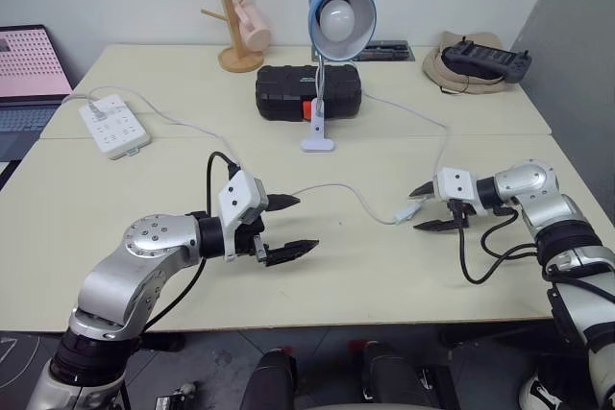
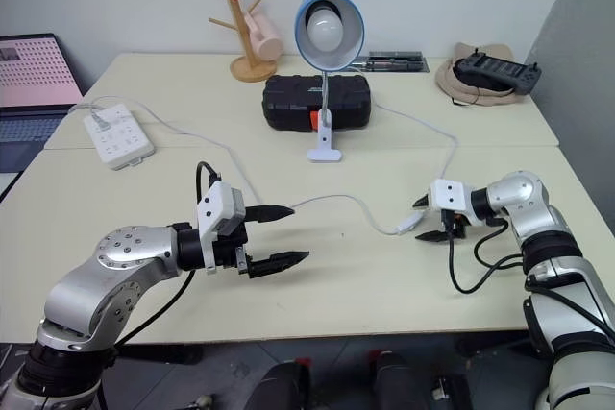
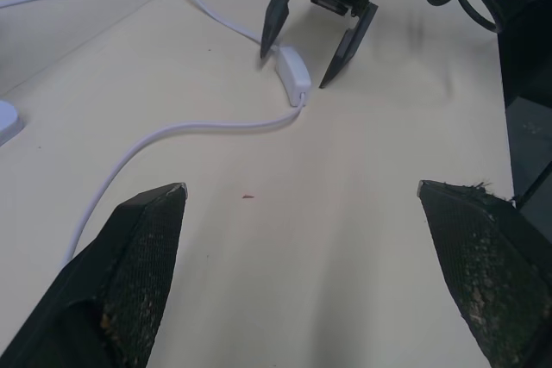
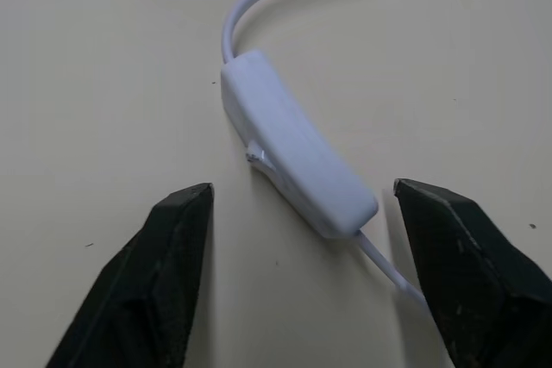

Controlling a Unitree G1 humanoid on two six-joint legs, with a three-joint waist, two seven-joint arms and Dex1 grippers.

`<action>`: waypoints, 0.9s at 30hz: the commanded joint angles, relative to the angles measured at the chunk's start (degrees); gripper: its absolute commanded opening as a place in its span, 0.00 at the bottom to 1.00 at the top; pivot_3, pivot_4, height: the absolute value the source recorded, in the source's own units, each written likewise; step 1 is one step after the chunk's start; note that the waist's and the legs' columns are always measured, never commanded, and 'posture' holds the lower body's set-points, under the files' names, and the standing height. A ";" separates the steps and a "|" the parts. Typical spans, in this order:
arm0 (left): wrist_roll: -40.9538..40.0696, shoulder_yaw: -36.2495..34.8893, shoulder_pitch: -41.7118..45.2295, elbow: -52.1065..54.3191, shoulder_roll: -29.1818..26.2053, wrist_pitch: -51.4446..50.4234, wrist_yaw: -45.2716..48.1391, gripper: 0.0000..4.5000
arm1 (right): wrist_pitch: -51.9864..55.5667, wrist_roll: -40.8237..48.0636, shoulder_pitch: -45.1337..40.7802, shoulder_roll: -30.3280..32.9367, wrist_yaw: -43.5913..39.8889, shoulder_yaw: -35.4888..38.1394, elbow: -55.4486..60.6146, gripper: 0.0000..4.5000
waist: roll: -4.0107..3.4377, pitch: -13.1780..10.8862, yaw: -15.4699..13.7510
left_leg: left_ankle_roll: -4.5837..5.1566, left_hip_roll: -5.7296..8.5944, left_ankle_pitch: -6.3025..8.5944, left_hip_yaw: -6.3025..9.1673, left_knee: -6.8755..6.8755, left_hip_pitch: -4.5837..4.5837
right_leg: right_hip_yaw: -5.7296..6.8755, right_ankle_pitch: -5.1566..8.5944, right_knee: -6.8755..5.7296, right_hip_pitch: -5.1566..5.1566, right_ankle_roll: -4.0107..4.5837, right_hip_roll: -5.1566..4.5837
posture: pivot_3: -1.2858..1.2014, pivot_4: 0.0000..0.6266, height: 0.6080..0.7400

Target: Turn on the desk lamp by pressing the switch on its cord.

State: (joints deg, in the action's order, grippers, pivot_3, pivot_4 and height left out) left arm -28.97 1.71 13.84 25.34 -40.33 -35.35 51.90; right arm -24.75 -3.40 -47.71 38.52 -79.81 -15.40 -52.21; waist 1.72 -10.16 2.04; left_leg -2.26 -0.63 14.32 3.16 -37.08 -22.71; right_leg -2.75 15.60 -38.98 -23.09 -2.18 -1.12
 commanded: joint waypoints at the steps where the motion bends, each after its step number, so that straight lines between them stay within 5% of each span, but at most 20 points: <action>1: -0.36 -0.90 0.25 1.24 0.03 1.40 -0.05 1.00 | -1.15 -0.03 0.10 0.22 -0.76 0.69 -0.20 0.53 | 0.00 0.00 0.00 | 0.00 0.00 0.00 0.00 0.00 0.00 | 0.00 0.00 0.00 0.00 0.00 0.00 | 0.52 0.24 1.00; 9: -0.43 -0.36 0.62 0.94 0.30 1.48 -0.18 1.00 | 0.58 1.26 1.03 0.23 -1.67 1.64 1.23 0.09 | 0.00 0.00 -0.03 | 0.00 0.00 0.00 0.01 0.00 0.00 | 0.01 0.00 0.00 0.00 0.00 0.00 | 0.52 0.24 1.00; 15: -0.54 -0.43 0.96 0.27 0.55 0.93 -0.59 1.00 | 11.55 6.11 2.18 -0.97 -1.69 5.06 6.18 0.08 | 0.00 0.00 -0.03 | 0.00 0.00 0.00 0.02 0.00 -0.01 | 0.01 0.00 0.00 0.01 0.00 -0.01 | 0.52 0.24 1.00; 21: -4.74 -2.34 3.90 -1.55 4.00 -6.46 -5.26 1.00 | 51.03 20.23 4.91 -3.53 3.97 12.23 28.20 0.08 | -0.05 -0.02 -0.13 | 0.00 -0.05 0.00 0.12 -0.02 -0.04 | 0.03 0.00 -0.05 0.00 0.00 -0.01 | 0.52 0.24 1.00; 27: -20.52 -9.76 9.95 -4.64 14.39 -25.01 -17.82 1.00 | 81.85 35.52 3.97 -8.03 18.70 23.93 42.45 0.08 | -0.05 -0.02 -0.34 | 0.00 0.02 0.00 0.46 -0.09 -0.19 | 0.22 0.00 -0.03 -0.01 0.00 -0.05 | 0.52 0.24 1.00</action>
State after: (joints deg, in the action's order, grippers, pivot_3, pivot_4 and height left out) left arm -43.63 -4.66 22.26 21.17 -28.38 -55.78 37.92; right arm 50.03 27.30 -42.70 30.65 -64.56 3.93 -13.49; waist 1.67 -10.18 1.70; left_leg -2.26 -0.59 14.32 3.63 -37.16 -22.90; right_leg -2.53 15.60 -39.01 -23.10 -2.19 -1.17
